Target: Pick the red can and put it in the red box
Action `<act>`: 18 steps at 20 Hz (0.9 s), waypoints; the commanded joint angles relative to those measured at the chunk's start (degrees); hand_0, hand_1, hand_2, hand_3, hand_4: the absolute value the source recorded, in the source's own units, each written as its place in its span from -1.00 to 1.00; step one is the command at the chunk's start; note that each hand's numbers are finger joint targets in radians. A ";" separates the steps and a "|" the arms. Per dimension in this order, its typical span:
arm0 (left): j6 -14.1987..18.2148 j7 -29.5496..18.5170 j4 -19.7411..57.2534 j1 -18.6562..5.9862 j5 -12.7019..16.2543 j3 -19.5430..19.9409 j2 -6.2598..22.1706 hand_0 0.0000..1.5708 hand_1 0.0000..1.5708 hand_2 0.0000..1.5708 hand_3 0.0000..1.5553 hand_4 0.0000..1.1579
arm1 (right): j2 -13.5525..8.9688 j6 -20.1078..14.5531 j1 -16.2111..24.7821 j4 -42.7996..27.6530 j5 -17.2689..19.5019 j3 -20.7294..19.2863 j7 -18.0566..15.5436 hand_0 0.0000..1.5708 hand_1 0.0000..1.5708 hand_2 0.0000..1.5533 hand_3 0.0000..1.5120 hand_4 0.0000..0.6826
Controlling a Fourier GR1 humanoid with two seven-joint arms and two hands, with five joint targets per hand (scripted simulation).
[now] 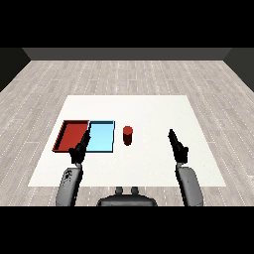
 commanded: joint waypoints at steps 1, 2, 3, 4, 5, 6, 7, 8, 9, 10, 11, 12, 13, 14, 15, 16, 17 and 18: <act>-0.38 -1.11 -0.16 -0.04 -0.22 0.81 -0.58 -1.00 -1.00 -1.00 -1.00 -1.00 | 1.53 0.44 -0.61 0.34 0.63 -0.90 0.23 -1.00 -1.00 -1.00 -1.00 -1.00; -0.54 -0.90 -0.43 0.03 -0.15 0.93 -0.51 -1.00 -1.00 -1.00 -1.00 -1.00 | 2.19 0.04 -1.13 0.58 0.38 -0.93 0.46 -1.00 -1.00 -1.00 -1.00 -1.00; -0.68 -0.70 -0.70 0.09 -0.06 1.05 -0.42 -1.00 -1.00 -1.00 -1.00 -1.00 | 2.84 -0.38 -1.64 0.84 0.12 -0.95 0.67 -1.00 -1.00 -1.00 -1.00 -1.00; -0.82 -0.49 -0.97 0.16 0.03 1.16 -0.34 -1.00 -1.00 -1.00 -1.00 -1.00 | 3.48 -0.81 -2.15 1.11 -0.15 -0.97 0.87 -1.00 -1.00 -1.00 -1.00 -1.00; -0.96 -0.29 -1.24 0.22 0.11 1.27 -0.26 -1.00 -1.00 -1.00 -1.00 -1.00 | 4.12 -1.24 -2.67 1.40 -0.41 -1.00 1.04 -1.00 -1.00 -1.00 -1.00 -1.00; -1.90 -0.62 -2.15 1.93 1.17 2.31 0.76 -1.00 -1.00 -1.00 -1.00 -1.00 | 3.90 -0.46 -4.74 8.52 -1.29 -2.95 -4.44 -1.00 -1.00 -1.00 -1.00 -1.00; -0.72 -12.15 -8.26 -2.76 3.26 2.48 -2.36 -1.00 -1.00 -1.00 -1.00 -1.00 | 6.69 0.64 -4.99 -2.35 -3.46 0.16 -8.86 -1.00 -1.00 -1.00 -1.00 -1.00; -0.63 -13.72 -7.32 -3.21 4.14 3.14 -3.13 -1.00 -1.00 -1.00 -1.00 -1.00 | 5.76 2.03 -4.81 -1.85 -4.91 -1.20 -10.56 -1.00 -1.00 -1.00 -1.00 -1.00; -2.64 -16.17 -8.09 -1.19 4.94 3.29 -2.13 -1.00 -1.00 -1.00 -1.00 -1.00 | 6.02 1.89 -4.41 -1.96 -4.03 -0.51 -12.01 -1.00 -1.00 -1.00 -1.00 -1.00; -2.90 -18.29 -6.63 -1.12 4.65 4.27 -1.40 -1.00 -1.00 -1.00 -1.00 -1.00 | 4.73 4.26 -2.71 -0.03 -5.45 -1.90 -15.85 -1.00 -1.00 -1.00 -1.00 -1.00; -1.62 -21.46 -6.57 2.31 2.27 0.38 -4.83 -1.00 -1.00 -1.00 -1.00 -1.00 | 5.61 3.14 -4.56 0.13 -5.35 -1.89 -14.50 -1.00 -1.00 -1.00 -1.00 -1.00; -1.32 -24.46 -4.34 1.72 1.88 1.82 -4.42 -1.00 -1.00 -1.00 -1.00 -1.00 | 5.32 4.22 -2.54 -0.96 -5.52 -1.31 -14.86 -1.00 -1.00 -1.00 -1.00 -1.00; -2.25 -22.99 -6.33 3.27 3.43 1.46 -4.62 -1.00 -1.00 -1.00 -1.00 -1.00 | 5.11 4.75 -4.78 4.83 -5.37 -2.73 -19.35 -1.00 -1.00 -1.00 -1.00 -1.00; -5.75 -26.52 -2.47 2.38 4.91 4.67 -0.91 -1.00 -1.00 -1.00 -1.00 -1.00 | 3.77 6.61 -1.34 -3.39 -7.45 -2.16 -14.27 -1.00 -1.00 -1.00 -1.00 -1.00; -5.83 -21.37 -1.42 -3.37 7.36 7.11 0.23 -1.00 -1.00 -1.00 -1.00 -1.00 | 5.09 5.33 -2.86 1.16 -5.94 -2.11 -17.48 -1.00 -1.00 -1.00 -1.00 -1.00; -5.08 -22.51 -6.04 1.22 5.31 4.30 -1.13 -1.00 -1.00 -1.00 -1.00 -1.00 | 6.25 4.58 -6.08 9.38 -3.44 -1.67 -22.97 -1.00 -1.00 -1.00 -1.00 -1.00; -4.71 -25.86 -4.49 4.16 3.92 2.74 -2.95 -1.00 -1.00 -1.00 -1.00 -1.00 | 6.09 3.26 -3.52 0.60 -3.80 -0.84 -16.38 -1.00 -1.00 -1.00 -1.00 -1.00; -3.12 -24.23 -6.80 3.71 2.96 1.50 -3.93 -1.00 -1.00 -1.00 -1.00 -1.00 | 5.44 4.64 -6.46 5.86 -5.06 -2.55 -18.02 -1.00 -1.00 -1.00 -1.00 -1.00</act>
